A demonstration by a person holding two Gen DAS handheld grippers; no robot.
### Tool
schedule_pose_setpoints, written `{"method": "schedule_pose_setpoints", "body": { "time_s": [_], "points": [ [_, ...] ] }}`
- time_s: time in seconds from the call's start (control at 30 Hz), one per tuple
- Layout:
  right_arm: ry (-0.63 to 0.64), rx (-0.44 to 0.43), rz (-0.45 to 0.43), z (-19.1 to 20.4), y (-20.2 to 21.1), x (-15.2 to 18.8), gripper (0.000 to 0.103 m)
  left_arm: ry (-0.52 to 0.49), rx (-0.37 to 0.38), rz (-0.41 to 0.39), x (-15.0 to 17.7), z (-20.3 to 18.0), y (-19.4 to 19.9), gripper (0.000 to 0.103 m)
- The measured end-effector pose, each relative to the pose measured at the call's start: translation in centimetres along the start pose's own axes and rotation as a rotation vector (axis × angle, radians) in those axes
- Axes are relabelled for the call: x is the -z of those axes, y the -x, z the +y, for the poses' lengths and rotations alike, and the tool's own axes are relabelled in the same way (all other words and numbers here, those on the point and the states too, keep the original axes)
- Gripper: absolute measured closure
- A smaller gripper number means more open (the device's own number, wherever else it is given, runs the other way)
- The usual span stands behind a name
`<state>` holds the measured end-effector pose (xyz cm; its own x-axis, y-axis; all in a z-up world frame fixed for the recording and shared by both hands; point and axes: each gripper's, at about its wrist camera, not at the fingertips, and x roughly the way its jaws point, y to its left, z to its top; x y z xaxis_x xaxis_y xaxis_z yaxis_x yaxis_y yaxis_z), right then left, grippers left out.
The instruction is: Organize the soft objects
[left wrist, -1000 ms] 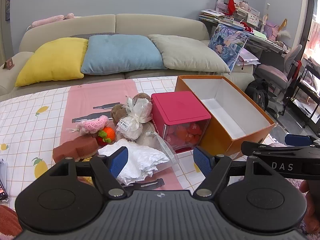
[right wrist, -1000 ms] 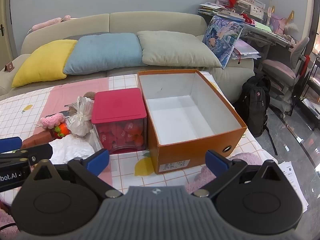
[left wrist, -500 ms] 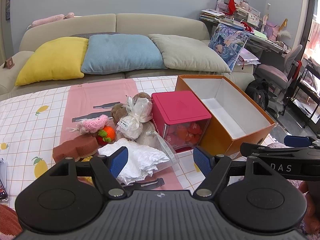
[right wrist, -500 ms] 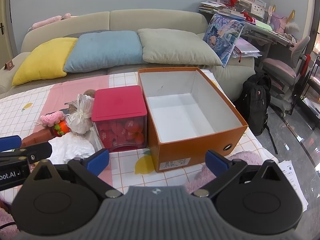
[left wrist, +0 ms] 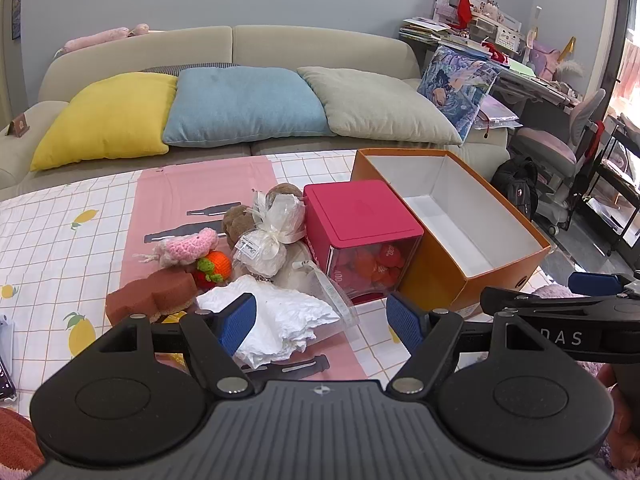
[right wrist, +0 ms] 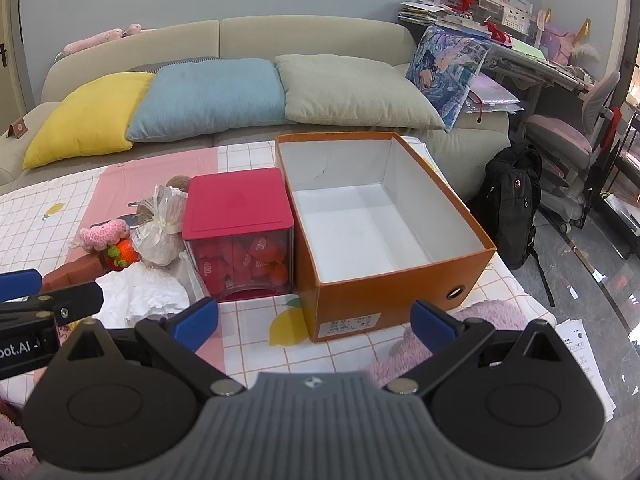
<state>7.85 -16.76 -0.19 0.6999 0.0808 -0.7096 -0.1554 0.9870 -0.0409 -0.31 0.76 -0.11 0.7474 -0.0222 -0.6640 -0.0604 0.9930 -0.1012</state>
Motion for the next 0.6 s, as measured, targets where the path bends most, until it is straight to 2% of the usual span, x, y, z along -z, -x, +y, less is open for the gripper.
{"method": "schedule_pose_setpoints", "body": {
  "time_s": [0.6],
  "points": [
    [0.0, 0.001, 0.003, -0.07, -0.07, 0.26, 0.003, 0.002, 0.001, 0.001, -0.07, 0.02, 0.01, 0.016]
  ]
}}
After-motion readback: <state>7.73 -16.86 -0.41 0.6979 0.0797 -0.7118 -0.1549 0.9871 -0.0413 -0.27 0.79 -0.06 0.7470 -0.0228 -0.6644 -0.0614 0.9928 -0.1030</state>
